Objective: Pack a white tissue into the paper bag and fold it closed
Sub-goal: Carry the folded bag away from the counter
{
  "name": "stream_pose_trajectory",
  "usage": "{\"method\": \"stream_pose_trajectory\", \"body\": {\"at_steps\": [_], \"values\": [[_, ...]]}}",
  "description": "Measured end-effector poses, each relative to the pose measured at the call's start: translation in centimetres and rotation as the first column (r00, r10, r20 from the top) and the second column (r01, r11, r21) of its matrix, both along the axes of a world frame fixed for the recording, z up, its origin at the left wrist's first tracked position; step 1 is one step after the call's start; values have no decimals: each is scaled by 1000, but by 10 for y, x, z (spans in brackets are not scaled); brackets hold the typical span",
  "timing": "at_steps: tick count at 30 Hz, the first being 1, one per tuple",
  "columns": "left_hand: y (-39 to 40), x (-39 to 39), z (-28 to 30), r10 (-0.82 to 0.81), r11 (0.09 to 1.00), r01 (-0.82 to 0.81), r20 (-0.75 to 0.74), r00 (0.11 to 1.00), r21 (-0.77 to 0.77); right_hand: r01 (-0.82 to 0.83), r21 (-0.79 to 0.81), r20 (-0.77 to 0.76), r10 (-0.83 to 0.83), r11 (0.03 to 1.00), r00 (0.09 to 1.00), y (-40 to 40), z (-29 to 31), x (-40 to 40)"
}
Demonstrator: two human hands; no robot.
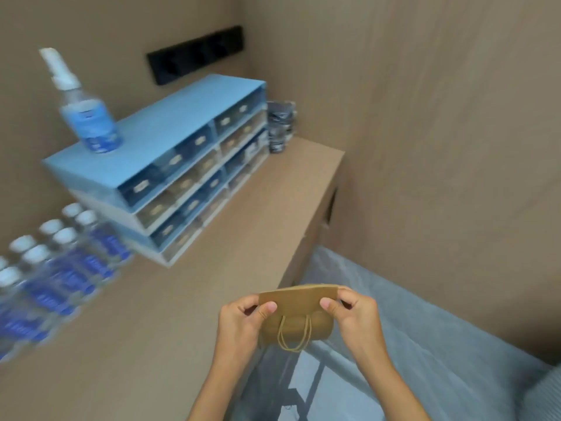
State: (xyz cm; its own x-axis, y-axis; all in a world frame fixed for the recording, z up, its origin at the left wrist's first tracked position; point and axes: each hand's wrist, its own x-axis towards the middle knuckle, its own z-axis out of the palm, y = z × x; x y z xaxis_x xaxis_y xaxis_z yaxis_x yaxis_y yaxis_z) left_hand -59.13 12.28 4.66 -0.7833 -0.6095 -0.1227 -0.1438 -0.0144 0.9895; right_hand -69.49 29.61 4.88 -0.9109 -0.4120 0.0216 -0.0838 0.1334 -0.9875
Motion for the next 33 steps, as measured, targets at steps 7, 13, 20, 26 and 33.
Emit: {"method": "stream_pose_trajectory", "body": {"at_steps": [7,13,20,26,33], "values": [[13,-159,0,-262,965,260,-39,964,-40,236,-2,-17,-236,972,972,32,2,-115],[0,-298,-13,-333,941,329,-42,942,-72,331,32,-14,-331,943,944,25,0,-236],[-43,-427,-9,-265,964,263,-50,963,-41,266,65,-39,-264,962,964,-23,12,-380],[-114,-478,-21,25,1000,-26,-22,999,-6,-9,100,-38,13,995,999,-117,7,-485],[-180,-490,-48,469,883,-469,35,883,-9,-502,150,38,502,852,864,-257,-25,-572]]}}
